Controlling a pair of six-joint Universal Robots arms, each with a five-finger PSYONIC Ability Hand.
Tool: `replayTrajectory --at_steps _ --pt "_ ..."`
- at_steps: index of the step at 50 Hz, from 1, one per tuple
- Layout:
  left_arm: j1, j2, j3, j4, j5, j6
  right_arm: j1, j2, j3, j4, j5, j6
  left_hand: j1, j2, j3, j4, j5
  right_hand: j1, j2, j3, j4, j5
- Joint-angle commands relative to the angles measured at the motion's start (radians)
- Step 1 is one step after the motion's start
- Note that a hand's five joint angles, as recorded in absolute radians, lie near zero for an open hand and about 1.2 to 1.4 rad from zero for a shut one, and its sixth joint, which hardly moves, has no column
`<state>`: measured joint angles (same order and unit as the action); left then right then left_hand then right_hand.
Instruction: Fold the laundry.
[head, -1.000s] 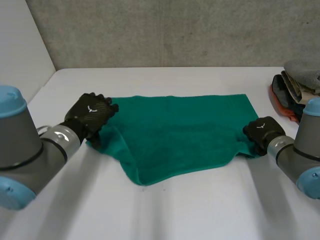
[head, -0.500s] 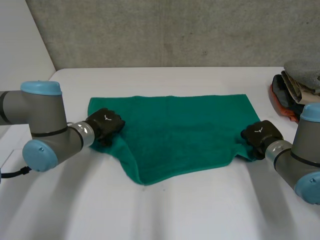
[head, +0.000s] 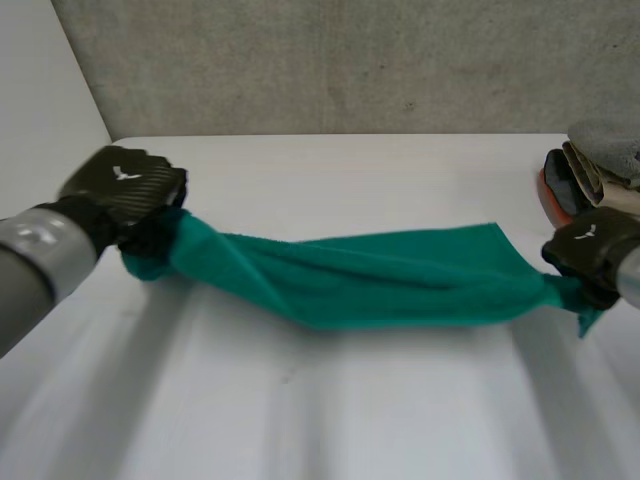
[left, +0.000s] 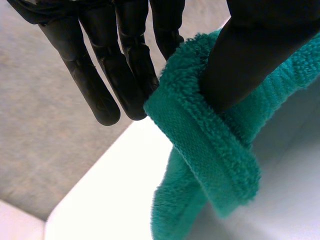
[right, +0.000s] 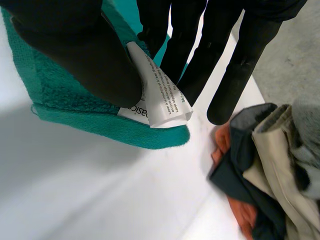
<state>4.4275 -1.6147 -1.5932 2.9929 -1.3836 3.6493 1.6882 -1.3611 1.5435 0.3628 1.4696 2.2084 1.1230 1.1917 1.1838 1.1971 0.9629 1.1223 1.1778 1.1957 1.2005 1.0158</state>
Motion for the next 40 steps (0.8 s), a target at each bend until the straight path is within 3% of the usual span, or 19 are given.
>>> replayTrajectory --at_steps 1,8,15,23,32,35,40 --pt "0.090 0.214 -0.187 0.004 0.014 -0.012 -0.042 -0.098 0.001 0.113 -0.005 -0.098 0.273 0.205 0.212 0.199 0.259 0.274 0.218 0.201 0.196 0.206" --pt "0.110 0.165 -0.307 0.029 0.021 -0.012 -0.033 -0.056 0.050 0.101 0.009 -0.118 0.273 0.205 0.212 0.199 0.259 0.274 0.218 0.201 0.196 0.206" --pt "0.124 -0.028 -0.239 0.115 0.018 -0.024 -0.032 0.145 0.003 -0.007 0.053 -0.111 0.273 0.205 0.212 0.199 0.259 0.274 0.218 0.201 0.196 0.206" --pt "0.089 -0.221 0.014 0.244 0.003 -0.014 0.034 0.257 -0.225 -0.175 0.123 -0.061 0.273 0.205 0.212 0.199 0.259 0.274 0.218 0.201 0.196 0.206" --pt "0.036 -0.295 0.545 0.495 -0.127 -0.017 0.088 0.270 -0.563 -0.553 0.124 0.111 0.273 0.205 0.212 0.199 0.259 0.274 0.218 0.201 0.196 0.206" --pt "0.036 -0.291 0.602 0.546 -0.149 -0.021 0.088 0.264 -0.582 -0.720 0.124 0.131 0.273 0.205 0.212 0.199 0.259 0.274 0.218 0.201 0.196 0.206" --pt "0.036 -0.286 0.581 0.584 -0.158 -0.034 0.099 0.261 -0.573 -0.825 0.110 0.136 0.273 0.205 0.212 0.199 0.259 0.274 0.218 0.201 0.196 0.206"
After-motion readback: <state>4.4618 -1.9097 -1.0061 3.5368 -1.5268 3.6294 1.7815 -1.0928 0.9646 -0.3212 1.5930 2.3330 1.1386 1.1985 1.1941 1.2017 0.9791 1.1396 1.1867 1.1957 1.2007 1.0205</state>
